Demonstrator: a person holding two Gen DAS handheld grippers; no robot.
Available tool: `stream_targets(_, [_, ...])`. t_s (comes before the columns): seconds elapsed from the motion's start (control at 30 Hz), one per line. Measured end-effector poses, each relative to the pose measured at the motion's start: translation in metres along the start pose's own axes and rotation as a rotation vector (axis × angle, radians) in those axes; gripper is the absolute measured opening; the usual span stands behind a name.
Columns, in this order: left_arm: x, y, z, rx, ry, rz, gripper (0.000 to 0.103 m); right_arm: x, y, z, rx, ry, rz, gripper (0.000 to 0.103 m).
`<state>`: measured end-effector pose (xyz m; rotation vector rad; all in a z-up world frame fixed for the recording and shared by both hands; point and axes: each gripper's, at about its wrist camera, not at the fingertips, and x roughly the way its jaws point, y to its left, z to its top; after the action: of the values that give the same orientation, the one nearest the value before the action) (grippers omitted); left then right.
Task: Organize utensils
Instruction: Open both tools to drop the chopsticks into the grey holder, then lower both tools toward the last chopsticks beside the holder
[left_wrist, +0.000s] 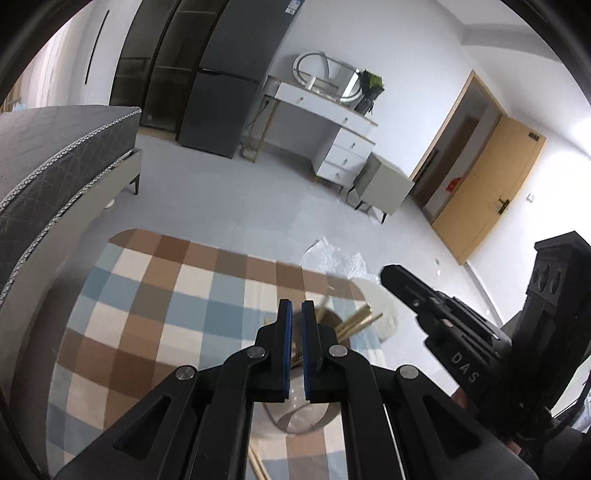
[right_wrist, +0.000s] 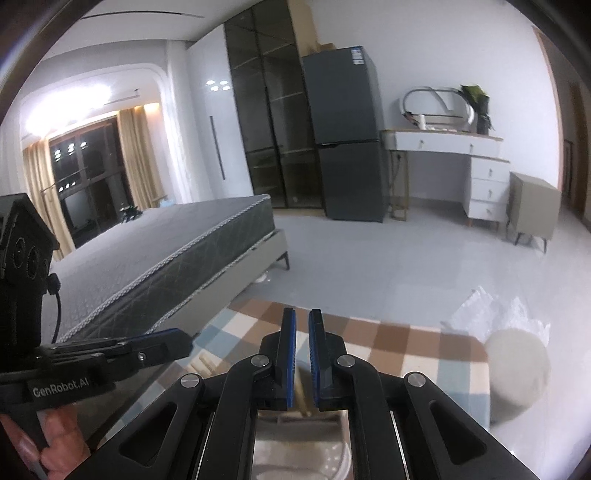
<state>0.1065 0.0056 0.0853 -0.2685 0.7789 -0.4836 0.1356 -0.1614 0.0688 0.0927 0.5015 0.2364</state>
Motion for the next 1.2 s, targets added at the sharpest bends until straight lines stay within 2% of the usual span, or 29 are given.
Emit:
stream_targets(0.1, [-0.011, -0.004, -0.003, -0.007, 0.003, 0.013, 0.001, -0.013, -0.005, -0.004, 0.02, -0.005, -0.015, 0.009])
stream_targets(0.23, [-0.026, -0.007, -0.007, -0.018, -0.003, 0.043, 0.007, -0.035, -0.007, -0.01, 0.045, -0.026, -0.029, 0.024])
stream_targets(0.3, [-0.035, -0.01, -0.01, -0.021, -0.011, 0.069, 0.019, -0.046, -0.008, -0.013, 0.051, -0.037, -0.038, 0.025])
stream_targets(0.47, [-0.053, -0.016, -0.019, -0.021, -0.025, 0.113, 0.035, -0.071, -0.006, -0.022, 0.056, -0.049, -0.039, 0.027])
stream_targets(0.53, [-0.06, -0.02, -0.023, -0.016, -0.033, 0.121, 0.037, -0.081, -0.004, -0.026, 0.057, -0.058, -0.041, 0.034])
stream_targets(0.6, [-0.066, -0.026, -0.028, -0.001, -0.038, 0.143, 0.048, -0.09, -0.001, -0.031, 0.062, -0.07, -0.042, 0.04])
stream_targets(0.7, [-0.073, -0.033, -0.035, 0.012, -0.047, 0.157, 0.059, -0.102, 0.0, -0.037, 0.066, -0.081, -0.045, 0.041])
stream_targets(0.87, [-0.083, -0.042, -0.049, 0.049, -0.062, 0.187, 0.064, -0.118, 0.002, -0.048, 0.079, -0.1, -0.046, 0.05])
stream_targets(1.03, [-0.09, -0.045, -0.063, 0.056, -0.071, 0.211, 0.066, -0.129, 0.001, -0.065, 0.096, -0.097, -0.051, 0.051])
stream_targets(1.1, [-0.093, -0.046, -0.069, 0.055, -0.08, 0.226, 0.076, -0.133, 0.002, -0.071, 0.102, -0.09, -0.051, 0.051])
stream_targets(1.2, [-0.098, -0.045, -0.08, 0.068, -0.106, 0.259, 0.082, -0.138, 0.003, -0.082, 0.109, -0.082, -0.046, 0.056])
